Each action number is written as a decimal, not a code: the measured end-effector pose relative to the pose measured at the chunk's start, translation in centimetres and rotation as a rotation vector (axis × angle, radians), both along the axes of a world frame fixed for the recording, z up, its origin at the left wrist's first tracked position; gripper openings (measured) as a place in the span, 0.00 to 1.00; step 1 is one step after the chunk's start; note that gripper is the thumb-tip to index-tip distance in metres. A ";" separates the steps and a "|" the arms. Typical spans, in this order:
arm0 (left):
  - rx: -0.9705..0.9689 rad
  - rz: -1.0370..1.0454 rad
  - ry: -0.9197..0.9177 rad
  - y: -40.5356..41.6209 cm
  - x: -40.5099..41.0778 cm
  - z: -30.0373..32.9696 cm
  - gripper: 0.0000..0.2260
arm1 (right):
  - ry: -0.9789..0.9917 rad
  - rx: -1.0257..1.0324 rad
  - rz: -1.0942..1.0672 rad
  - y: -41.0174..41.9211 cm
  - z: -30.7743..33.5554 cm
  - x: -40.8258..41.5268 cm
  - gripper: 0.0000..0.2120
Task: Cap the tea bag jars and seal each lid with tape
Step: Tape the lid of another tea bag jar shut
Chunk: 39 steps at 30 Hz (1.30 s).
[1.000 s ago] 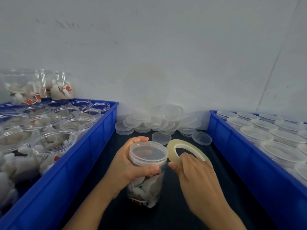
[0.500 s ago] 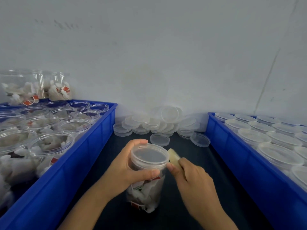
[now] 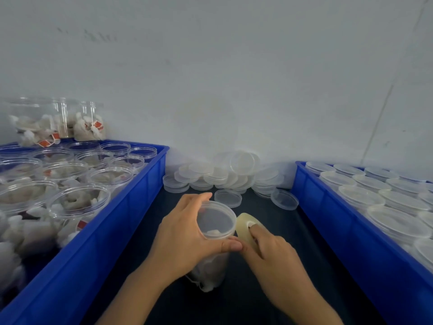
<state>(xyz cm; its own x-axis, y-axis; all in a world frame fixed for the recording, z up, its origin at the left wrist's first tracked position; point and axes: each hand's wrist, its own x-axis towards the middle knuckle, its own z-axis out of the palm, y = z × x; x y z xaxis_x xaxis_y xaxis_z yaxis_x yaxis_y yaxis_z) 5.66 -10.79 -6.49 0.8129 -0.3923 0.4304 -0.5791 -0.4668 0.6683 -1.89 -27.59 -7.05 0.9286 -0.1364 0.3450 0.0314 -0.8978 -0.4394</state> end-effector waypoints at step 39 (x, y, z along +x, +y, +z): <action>0.203 -0.555 0.291 2.2 2.5 4.2 0.37 | 0.111 -0.008 0.039 -0.7 0.5 0.0 0.28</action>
